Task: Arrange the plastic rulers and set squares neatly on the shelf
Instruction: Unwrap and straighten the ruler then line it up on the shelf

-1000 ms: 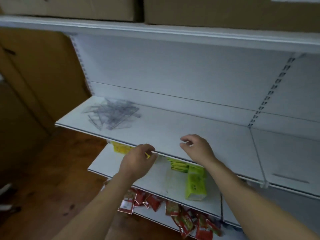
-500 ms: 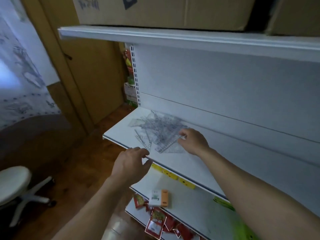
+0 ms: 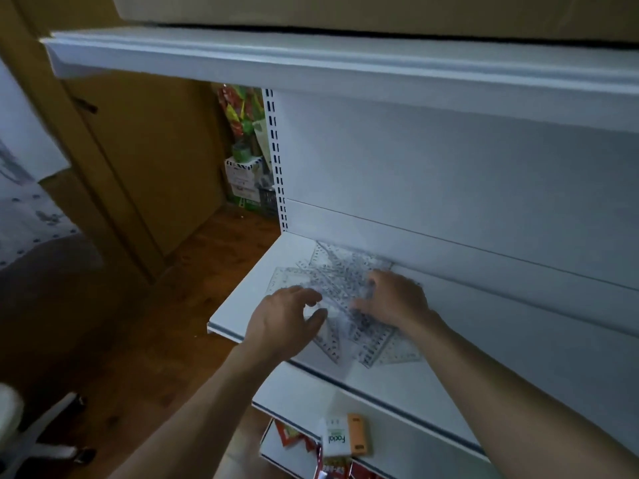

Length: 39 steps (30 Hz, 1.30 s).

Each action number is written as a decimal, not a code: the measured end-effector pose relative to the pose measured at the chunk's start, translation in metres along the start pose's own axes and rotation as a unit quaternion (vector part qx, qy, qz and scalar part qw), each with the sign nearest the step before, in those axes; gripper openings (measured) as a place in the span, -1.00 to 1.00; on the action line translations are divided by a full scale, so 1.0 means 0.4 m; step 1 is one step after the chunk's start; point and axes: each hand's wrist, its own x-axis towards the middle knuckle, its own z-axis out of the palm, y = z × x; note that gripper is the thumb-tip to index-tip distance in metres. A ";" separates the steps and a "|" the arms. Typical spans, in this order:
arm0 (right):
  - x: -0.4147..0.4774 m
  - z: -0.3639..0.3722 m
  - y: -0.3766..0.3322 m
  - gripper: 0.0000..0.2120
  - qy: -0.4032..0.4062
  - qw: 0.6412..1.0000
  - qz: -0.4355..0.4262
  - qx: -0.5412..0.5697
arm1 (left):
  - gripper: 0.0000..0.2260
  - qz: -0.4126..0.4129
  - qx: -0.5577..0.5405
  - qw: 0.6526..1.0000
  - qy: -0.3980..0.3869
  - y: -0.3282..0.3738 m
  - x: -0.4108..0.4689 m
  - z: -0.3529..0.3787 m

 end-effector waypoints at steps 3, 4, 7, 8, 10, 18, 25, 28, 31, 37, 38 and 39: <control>-0.003 -0.002 -0.026 -0.60 -0.021 0.997 0.062 0.051 | -0.67 0.024 -0.018 0.999 -0.027 -0.041 0.031 -0.018; -0.007 -0.002 -0.036 -0.64 -0.024 0.995 0.078 0.062 | -0.67 0.033 -0.025 0.999 -0.035 -0.053 0.037 -0.023; -0.004 -0.006 -0.062 -0.68 -0.027 0.987 0.118 0.107 | -0.67 0.061 -0.045 0.996 -0.044 -0.085 0.063 -0.038; -0.004 -0.008 -0.069 -0.72 -0.025 0.983 0.131 0.130 | -0.68 0.068 -0.054 0.995 -0.046 -0.096 0.071 -0.042; -0.008 -0.009 -0.076 -0.85 -0.006 0.975 0.152 0.160 | -0.68 0.080 -0.072 0.993 -0.055 -0.116 0.078 -0.048; -0.087 -0.026 -0.140 -0.94 0.103 0.927 0.133 0.336 | -0.68 0.058 -0.193 0.974 -0.106 -0.190 0.078 -0.077; -0.186 -0.041 -0.186 -0.89 0.110 0.860 0.125 0.483 | -0.51 -0.073 -0.475 0.867 -0.130 -0.202 0.087 -0.115; -0.221 -0.032 -0.186 -0.89 0.106 0.858 0.138 0.484 | -0.56 -0.113 -0.611 0.770 -0.146 -0.186 0.085 -0.126; -0.262 -0.025 -0.178 -0.86 0.119 0.849 0.151 0.492 | -0.75 -0.098 -0.640 0.747 -0.147 -0.162 0.070 -0.124; -0.375 -0.025 -0.116 -0.88 0.187 0.821 0.186 0.507 | -0.90 -0.113 -0.663 0.723 -0.161 -0.085 0.024 -0.080; -0.399 -0.023 -0.101 -0.90 0.195 0.816 0.191 0.509 | -0.92 -0.111 -0.665 0.720 -0.166 -0.066 0.015 -0.071; -0.426 -0.020 -0.084 -0.91 0.201 0.814 0.197 0.509 | -0.94 -0.106 -0.663 0.722 -0.168 -0.043 0.005 -0.063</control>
